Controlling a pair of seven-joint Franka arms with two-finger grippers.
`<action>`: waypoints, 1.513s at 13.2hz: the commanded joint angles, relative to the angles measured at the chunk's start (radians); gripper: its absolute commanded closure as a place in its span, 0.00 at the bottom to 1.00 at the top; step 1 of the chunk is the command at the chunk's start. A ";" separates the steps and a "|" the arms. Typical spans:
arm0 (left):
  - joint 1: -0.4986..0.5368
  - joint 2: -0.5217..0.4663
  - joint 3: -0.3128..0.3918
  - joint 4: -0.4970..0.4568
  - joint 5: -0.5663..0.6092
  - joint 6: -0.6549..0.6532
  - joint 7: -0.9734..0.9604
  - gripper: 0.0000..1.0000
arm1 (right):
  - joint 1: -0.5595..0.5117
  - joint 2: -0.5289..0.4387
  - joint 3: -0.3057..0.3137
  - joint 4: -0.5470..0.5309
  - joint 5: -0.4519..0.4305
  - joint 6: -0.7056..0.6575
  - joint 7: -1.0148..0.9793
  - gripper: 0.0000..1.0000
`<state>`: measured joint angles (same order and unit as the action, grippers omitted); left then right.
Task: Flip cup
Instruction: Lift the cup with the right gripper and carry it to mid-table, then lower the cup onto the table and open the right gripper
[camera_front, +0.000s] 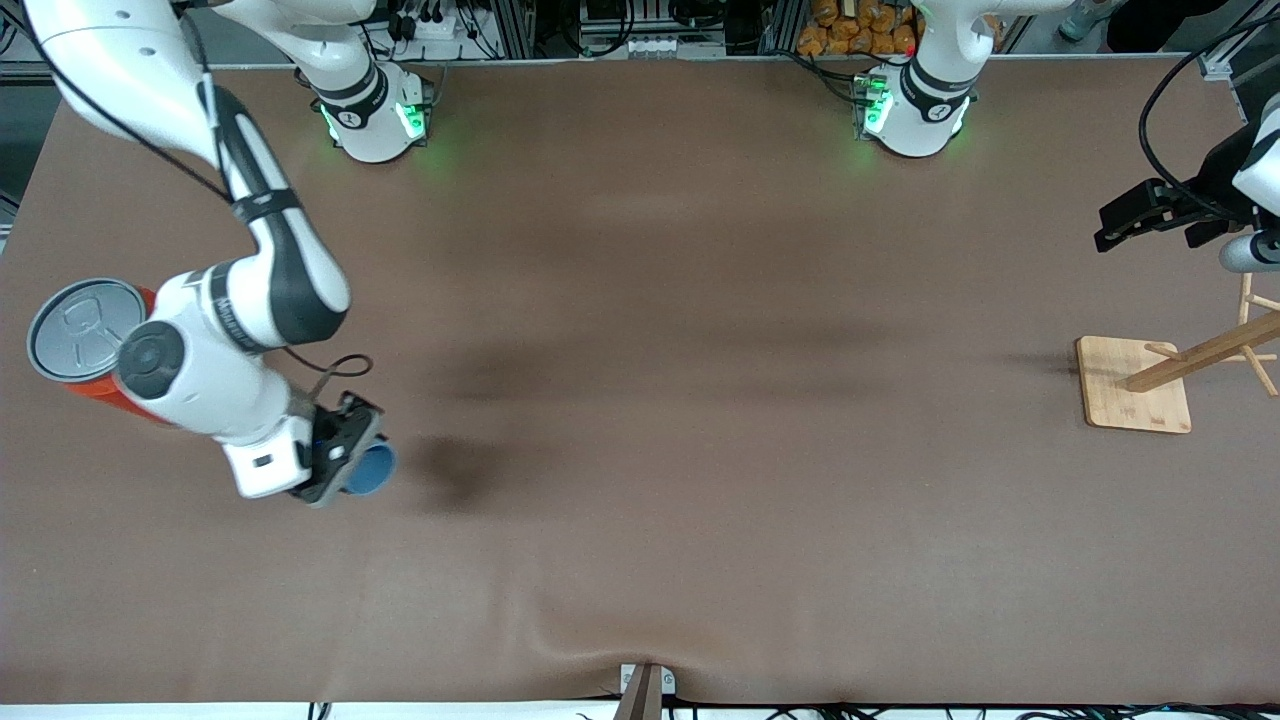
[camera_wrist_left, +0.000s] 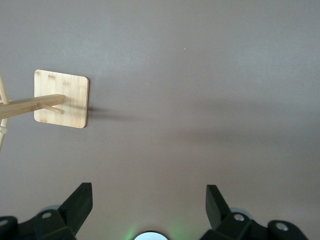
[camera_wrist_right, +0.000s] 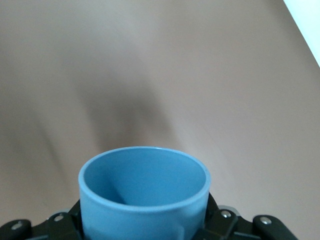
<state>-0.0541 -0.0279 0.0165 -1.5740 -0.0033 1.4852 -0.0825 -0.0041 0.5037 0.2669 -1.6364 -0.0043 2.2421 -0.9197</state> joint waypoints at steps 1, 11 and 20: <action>0.004 0.006 -0.006 0.012 -0.011 -0.016 -0.008 0.00 | 0.093 -0.014 0.006 -0.028 -0.013 0.045 -0.004 0.24; 0.000 0.016 -0.006 0.011 -0.012 -0.016 -0.008 0.00 | 0.525 0.108 -0.046 -0.030 -0.028 0.194 0.059 0.22; -0.004 0.042 -0.007 0.012 -0.021 -0.014 -0.008 0.00 | 0.638 0.251 -0.141 0.040 -0.213 0.277 0.114 0.02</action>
<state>-0.0597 0.0040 0.0149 -1.5748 -0.0065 1.4847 -0.0825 0.6312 0.7213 0.1375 -1.6205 -0.1585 2.4747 -0.8136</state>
